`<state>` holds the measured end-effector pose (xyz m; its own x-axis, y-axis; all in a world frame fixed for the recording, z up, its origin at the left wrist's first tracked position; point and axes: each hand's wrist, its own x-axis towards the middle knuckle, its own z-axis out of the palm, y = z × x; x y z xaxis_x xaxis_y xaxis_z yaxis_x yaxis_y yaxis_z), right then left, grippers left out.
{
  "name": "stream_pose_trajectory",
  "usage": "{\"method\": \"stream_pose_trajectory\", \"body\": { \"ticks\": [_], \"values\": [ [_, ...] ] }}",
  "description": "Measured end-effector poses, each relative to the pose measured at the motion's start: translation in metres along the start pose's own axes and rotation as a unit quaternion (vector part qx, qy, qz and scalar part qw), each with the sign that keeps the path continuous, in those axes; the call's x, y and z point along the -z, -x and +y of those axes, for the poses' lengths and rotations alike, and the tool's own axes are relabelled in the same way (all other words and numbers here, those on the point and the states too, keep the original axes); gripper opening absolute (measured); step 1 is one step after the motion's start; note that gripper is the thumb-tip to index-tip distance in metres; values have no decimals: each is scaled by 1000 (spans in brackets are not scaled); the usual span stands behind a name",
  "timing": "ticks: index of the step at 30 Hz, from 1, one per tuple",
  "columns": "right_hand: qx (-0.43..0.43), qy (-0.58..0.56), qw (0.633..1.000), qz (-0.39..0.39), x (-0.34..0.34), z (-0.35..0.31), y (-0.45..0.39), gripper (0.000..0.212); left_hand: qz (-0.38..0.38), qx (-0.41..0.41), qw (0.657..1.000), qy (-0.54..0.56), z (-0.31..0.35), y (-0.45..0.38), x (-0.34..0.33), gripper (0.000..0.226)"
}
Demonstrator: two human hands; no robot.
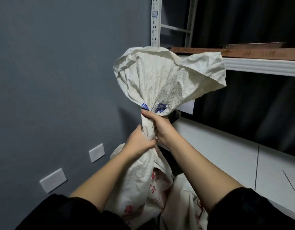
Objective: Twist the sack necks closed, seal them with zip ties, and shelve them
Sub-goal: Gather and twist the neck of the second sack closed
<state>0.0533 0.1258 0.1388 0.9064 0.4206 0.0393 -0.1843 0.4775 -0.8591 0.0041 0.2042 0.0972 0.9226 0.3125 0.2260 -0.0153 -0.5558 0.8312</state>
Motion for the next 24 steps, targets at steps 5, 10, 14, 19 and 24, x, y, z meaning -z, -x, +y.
{"method": "stream_pose_trajectory", "body": {
  "ticks": [5, 10, 14, 19, 24],
  "values": [
    [-74, 52, 996, -26, 9, -7, -3, 15, 32, 33, 997, -57, 6, -3, -1, 40],
    [-120, 320, 933, -114, 34, -30, 2, 30, 51, 44, 998, 9, 5, -20, 18, 31],
    [280, 659, 697, -47, 57, -10, 0, 22, -4, 56, 994, 90, 1, -27, 28, 19],
    [552, 745, 345, -144, 78, 5, -17, 53, -104, 52, 985, 130, -8, -26, 32, 24],
    [587, 756, 262, -122, 66, -6, -40, 57, -246, 38, 969, 2, -5, -24, 32, 34]
  ]
}}
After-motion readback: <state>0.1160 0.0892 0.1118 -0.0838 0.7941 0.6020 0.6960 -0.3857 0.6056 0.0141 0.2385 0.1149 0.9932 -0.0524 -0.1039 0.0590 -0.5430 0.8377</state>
